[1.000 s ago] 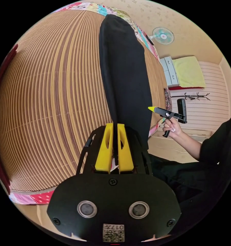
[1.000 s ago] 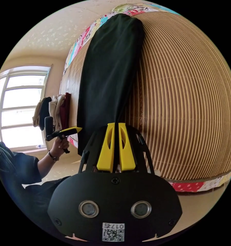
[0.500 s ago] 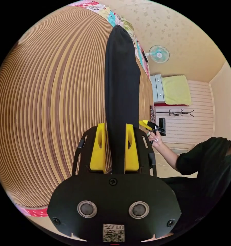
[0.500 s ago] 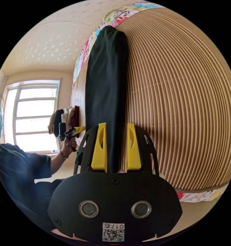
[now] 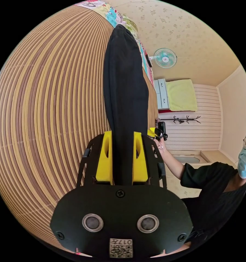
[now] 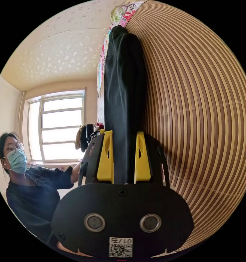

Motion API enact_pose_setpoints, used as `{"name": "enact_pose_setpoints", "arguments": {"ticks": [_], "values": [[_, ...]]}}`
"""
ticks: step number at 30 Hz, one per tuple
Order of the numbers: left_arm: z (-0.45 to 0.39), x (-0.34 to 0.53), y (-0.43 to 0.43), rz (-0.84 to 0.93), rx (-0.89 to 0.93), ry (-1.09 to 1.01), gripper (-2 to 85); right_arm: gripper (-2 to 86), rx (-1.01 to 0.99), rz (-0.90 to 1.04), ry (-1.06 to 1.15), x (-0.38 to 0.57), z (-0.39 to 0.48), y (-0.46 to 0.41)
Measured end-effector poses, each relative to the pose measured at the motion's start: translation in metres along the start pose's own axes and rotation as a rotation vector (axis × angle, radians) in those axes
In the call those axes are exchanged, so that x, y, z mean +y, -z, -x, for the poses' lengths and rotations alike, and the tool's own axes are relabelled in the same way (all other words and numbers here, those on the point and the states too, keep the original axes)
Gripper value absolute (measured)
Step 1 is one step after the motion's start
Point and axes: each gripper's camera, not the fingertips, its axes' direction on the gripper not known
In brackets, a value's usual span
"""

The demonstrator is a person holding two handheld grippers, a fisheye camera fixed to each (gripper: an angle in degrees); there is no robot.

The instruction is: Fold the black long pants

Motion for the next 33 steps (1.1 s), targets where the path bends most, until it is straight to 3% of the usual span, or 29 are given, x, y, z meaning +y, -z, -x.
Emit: {"name": "enact_pose_setpoints", "arguments": {"ticks": [5, 12, 16, 18, 22, 27, 33], "values": [[0.003, 0.031, -0.008, 0.096, 0.045, -0.001, 11.2, 11.6, 0.005, 0.046, -0.006, 0.031, 0.008, 0.005], [0.027, 0.021, -0.009, 0.049, 0.191, 0.045, 9.0, 8.8, -0.073, 0.021, -0.041, 0.034, 0.011, 0.005], [0.025, 0.006, -0.018, 0.166, 0.111, 0.019, 3.9, 4.2, 0.058, 0.101, 0.0, 0.026, 0.027, -0.003], [0.024, 0.009, -0.015, 0.186, 0.13, 0.006, 3.4, 3.1, 0.015, 0.102, 0.029, 0.032, 0.03, 0.003], [0.004, 0.029, 0.004, 0.118, 0.295, -0.093, 4.3, 1.5, -0.116, 0.062, 0.113, 0.055, 0.056, 0.023], [-0.033, 0.055, 0.022, 0.065, 0.207, -0.169, 4.4, 0.7, -0.168, 0.05, 0.148, 0.079, 0.086, 0.035], [-0.118, 0.089, 0.079, -0.048, 0.347, -0.352, 3.2, 0.3, -0.305, -0.075, 0.353, 0.124, 0.179, 0.087]]}}
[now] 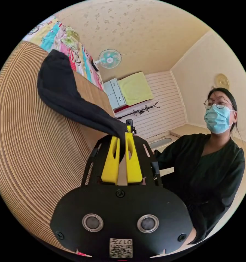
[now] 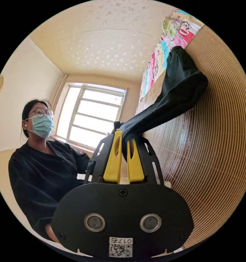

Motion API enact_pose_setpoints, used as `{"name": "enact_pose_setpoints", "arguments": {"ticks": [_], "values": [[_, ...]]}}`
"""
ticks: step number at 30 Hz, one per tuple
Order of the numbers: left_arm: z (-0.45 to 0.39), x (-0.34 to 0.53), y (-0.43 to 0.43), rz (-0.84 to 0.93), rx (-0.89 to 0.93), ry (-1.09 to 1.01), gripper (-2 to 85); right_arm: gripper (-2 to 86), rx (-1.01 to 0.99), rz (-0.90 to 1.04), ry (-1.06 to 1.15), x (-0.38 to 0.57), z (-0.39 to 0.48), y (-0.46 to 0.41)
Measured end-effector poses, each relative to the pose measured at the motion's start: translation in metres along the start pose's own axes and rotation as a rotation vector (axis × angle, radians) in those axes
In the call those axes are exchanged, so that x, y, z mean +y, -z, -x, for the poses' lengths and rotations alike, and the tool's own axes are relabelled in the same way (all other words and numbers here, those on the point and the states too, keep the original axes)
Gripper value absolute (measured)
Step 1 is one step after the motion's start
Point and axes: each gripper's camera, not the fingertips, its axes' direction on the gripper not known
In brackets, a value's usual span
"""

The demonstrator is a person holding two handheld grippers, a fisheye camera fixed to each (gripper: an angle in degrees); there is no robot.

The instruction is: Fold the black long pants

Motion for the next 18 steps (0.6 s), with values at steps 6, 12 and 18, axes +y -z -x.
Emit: {"name": "enact_pose_setpoints", "arguments": {"ticks": [6, 12, 18], "values": [[-0.147, -0.013, 0.01, -0.096, 0.006, -0.214, 4.2, 0.2, 0.033, -0.07, 0.28, 0.004, 0.165, 0.005], [-0.299, -0.04, 0.021, -0.197, 0.004, -0.44, 3.8, 0.1, 0.02, -0.072, 0.582, -0.018, 0.334, 0.006], [-0.383, -0.096, 0.026, -0.282, -0.074, -0.483, 2.9, 0.1, 0.121, -0.052, 0.653, -0.08, 0.44, -0.001]]}}
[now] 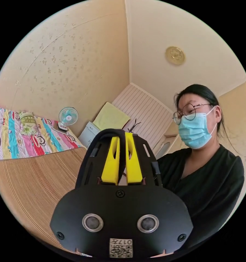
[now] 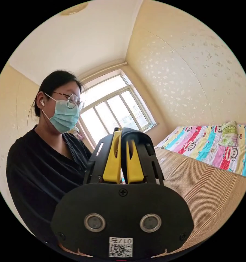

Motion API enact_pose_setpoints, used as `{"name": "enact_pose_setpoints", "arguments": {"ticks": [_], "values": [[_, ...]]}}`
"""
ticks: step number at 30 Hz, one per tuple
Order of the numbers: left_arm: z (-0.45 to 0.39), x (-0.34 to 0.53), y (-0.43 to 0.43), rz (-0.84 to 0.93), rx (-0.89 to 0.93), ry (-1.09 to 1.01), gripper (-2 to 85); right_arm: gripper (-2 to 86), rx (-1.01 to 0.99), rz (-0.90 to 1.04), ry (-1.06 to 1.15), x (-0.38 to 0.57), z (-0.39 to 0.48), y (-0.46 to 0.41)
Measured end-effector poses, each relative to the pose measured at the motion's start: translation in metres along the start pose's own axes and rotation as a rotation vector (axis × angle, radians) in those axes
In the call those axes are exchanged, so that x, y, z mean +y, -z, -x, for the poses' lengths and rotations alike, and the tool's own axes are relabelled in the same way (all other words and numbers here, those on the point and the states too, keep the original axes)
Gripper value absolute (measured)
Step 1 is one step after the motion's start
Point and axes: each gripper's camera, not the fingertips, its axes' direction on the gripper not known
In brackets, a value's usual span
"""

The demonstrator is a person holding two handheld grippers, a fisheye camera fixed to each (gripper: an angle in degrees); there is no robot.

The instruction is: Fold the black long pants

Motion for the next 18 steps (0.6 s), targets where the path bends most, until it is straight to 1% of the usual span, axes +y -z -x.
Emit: {"name": "enact_pose_setpoints", "arguments": {"ticks": [2, 3, 5, 6, 7, 8, 9, 10, 11, 12, 14, 18], "values": [[0.027, -0.017, -0.017, 0.041, -0.135, 0.053, 2.9, 0.0, 0.059, 0.032, -0.102, -0.018, -0.027, -0.007], [0.041, -0.018, -0.022, 0.055, -0.164, 0.079, 2.8, 0.0, 0.091, 0.067, -0.171, -0.023, -0.056, -0.016], [0.124, -0.015, -0.044, 0.12, -0.224, 0.211, 2.5, 0.0, 0.15, 0.132, -0.282, -0.021, -0.116, -0.033], [0.147, -0.011, -0.049, 0.135, -0.234, 0.244, 2.5, 0.0, 0.188, 0.168, -0.362, -0.012, -0.161, -0.046], [0.197, 0.001, -0.058, 0.165, -0.261, 0.313, 2.4, 0.0, 0.209, 0.189, -0.439, 0.001, -0.207, -0.06], [0.245, 0.016, -0.066, 0.194, -0.285, 0.369, 2.2, -0.1, 0.218, 0.202, -0.468, 0.009, -0.229, -0.068], [0.268, 0.024, -0.069, 0.208, -0.297, 0.397, 2.1, -0.1, 0.243, 0.229, -0.509, 0.026, -0.271, -0.083], [0.31, 0.042, -0.075, 0.229, -0.31, 0.454, 2.0, -0.1, 0.28, 0.252, -0.544, 0.044, -0.307, -0.098], [0.342, 0.06, -0.08, 0.254, -0.336, 0.488, 2.1, -0.1, 0.293, 0.263, -0.562, 0.053, -0.322, -0.106], [0.356, 0.069, -0.082, 0.27, -0.351, 0.502, 2.1, -0.1, 0.312, 0.287, -0.603, 0.069, -0.348, -0.119], [0.391, 0.107, -0.087, 0.342, -0.412, 0.539, 2.5, 0.0, 0.332, 0.34, -0.634, 0.093, -0.371, -0.138], [0.389, 0.166, -0.076, 0.319, -0.347, 0.523, 3.2, 0.1, 0.25, 0.303, -0.554, 0.144, -0.352, -0.146]]}}
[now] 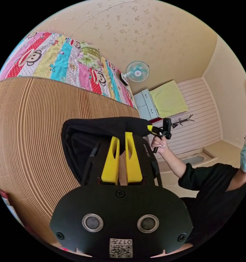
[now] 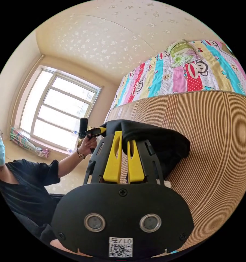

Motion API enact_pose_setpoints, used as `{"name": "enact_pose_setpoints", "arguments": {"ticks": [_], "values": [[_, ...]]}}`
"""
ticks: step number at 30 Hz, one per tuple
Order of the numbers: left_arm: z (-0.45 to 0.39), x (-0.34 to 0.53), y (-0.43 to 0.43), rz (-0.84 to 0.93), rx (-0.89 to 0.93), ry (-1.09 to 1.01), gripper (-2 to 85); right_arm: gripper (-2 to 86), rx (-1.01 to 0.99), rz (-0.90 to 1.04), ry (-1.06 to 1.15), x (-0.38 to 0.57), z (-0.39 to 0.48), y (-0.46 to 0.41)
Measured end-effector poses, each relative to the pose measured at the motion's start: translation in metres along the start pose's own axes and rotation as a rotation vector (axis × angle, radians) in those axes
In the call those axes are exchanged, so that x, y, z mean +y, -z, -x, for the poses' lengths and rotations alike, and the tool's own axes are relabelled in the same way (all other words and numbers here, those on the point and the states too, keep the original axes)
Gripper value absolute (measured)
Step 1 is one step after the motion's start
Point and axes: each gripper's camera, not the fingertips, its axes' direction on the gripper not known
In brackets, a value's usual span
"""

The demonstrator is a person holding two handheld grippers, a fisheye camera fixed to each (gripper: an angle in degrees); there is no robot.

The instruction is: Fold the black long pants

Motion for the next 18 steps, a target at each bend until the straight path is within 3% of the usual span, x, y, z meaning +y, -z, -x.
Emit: {"name": "enact_pose_setpoints", "arguments": {"ticks": [5, 12, 15, 18], "values": [[0.026, 0.103, -0.028, 0.103, 0.011, 0.07, 4.1, 0.8, 0.035, 0.127, 0.051, 0.094, 0.01, -0.028], [0.087, 0.199, -0.084, 0.306, -0.127, 0.337, 7.0, 6.6, 0.164, 0.378, -0.244, 0.203, -0.042, -0.098], [0.108, 0.203, -0.069, 0.234, -0.149, 0.398, 9.5, 11.4, 0.184, 0.381, -0.32, 0.196, -0.057, -0.092], [0.129, 0.184, -0.041, 0.083, -0.098, 0.441, 12.3, 13.9, 0.204, 0.24, -0.345, 0.173, -0.06, -0.059]]}}
